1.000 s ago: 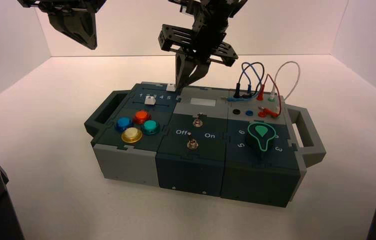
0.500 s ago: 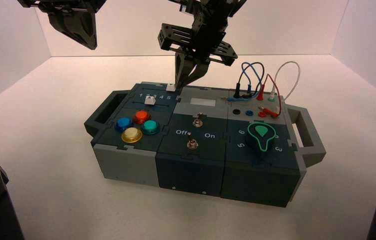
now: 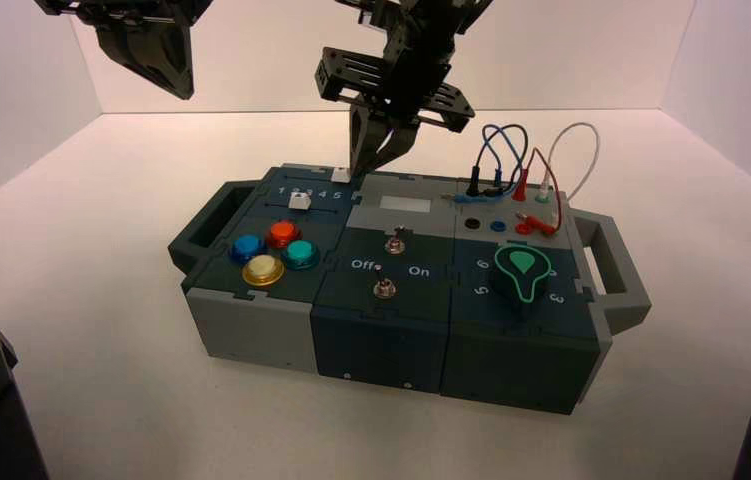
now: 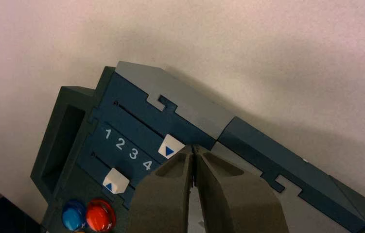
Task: Move the top slider to position 4.
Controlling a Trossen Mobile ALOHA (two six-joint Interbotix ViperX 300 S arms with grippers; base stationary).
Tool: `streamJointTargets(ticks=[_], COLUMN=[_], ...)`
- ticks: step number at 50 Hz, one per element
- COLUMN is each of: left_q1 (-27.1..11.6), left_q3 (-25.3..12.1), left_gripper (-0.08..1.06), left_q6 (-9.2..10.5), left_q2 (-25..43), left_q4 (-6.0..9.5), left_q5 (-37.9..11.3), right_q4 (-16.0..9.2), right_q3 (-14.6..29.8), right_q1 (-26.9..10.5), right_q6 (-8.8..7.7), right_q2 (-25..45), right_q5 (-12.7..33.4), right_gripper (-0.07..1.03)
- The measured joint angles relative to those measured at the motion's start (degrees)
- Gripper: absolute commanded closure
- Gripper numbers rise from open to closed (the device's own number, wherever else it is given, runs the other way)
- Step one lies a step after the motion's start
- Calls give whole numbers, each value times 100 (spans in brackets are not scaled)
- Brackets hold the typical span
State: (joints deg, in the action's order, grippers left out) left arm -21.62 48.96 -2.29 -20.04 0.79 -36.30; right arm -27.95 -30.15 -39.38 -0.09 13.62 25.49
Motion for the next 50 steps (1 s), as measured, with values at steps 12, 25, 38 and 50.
streamJointTargets(ticks=[12, 25, 38, 50], left_q1=[0, 0, 0, 0], left_q3=[0, 0, 0, 0], left_gripper=[100, 100, 100, 100], left_q6=[9, 0, -9, -18], left_q2=[0, 0, 0, 0], left_q4=[0, -9, -9, -9], left_q5=[0, 0, 0, 0], right_q4=[0, 0, 0, 0], right_q3=[62, 97, 114, 132], right_q1=[0, 0, 0, 0], right_q6=[0, 0, 0, 0], right_q2=[35, 35, 44, 97], right_q5=[44, 53, 70, 88], right_gripper=[98, 98, 98, 98])
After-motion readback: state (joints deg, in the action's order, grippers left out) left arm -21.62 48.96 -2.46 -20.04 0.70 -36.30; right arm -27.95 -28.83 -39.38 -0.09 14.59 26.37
